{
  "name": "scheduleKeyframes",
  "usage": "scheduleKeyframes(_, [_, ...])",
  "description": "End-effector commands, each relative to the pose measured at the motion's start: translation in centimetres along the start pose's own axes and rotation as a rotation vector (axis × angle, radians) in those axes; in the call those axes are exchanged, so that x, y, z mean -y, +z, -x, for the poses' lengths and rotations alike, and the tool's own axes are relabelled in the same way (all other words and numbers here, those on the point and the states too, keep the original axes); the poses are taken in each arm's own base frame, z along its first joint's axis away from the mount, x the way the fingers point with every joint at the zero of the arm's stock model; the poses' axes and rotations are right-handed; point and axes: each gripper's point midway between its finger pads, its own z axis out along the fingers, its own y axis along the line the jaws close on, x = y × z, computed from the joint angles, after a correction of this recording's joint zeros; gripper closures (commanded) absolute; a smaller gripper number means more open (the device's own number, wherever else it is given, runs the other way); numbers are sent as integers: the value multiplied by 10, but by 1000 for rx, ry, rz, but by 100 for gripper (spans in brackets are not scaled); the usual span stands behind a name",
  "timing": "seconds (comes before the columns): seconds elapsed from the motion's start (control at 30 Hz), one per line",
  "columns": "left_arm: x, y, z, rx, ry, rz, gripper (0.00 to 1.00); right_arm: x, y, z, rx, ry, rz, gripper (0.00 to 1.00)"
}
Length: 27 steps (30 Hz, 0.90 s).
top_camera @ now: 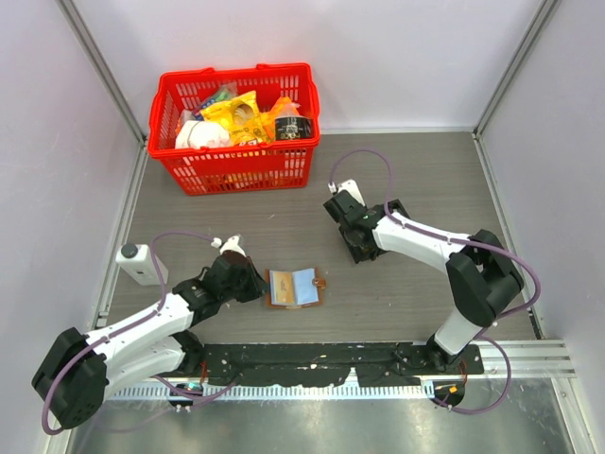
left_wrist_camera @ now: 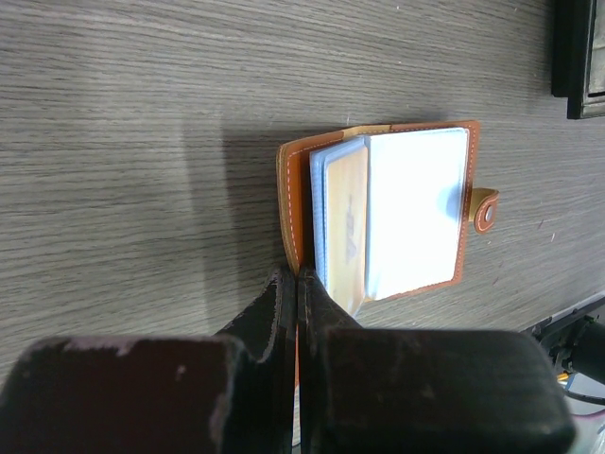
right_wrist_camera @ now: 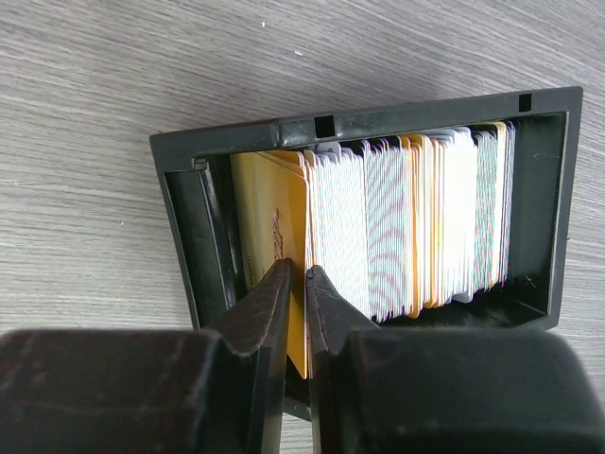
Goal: Put the credit cards into the card holder
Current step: Pick up the credit card from the storage box.
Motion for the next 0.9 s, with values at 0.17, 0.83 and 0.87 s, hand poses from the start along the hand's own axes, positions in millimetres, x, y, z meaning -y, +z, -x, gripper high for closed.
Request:
scheduleKeyframes(0.17, [4, 0, 2, 16, 14, -24, 100, -4, -21, 10, 34, 17, 60, 93])
scheduleKeyframes(0.83, [0, -2, 3, 29, -5, -12, 100, -79, -131, 52, 212, 420, 635, 99])
scheduleKeyframes(0.87, [-1, -1, 2, 30, -7, -12, 100, -91, -138, 49, 202, 426, 692, 99])
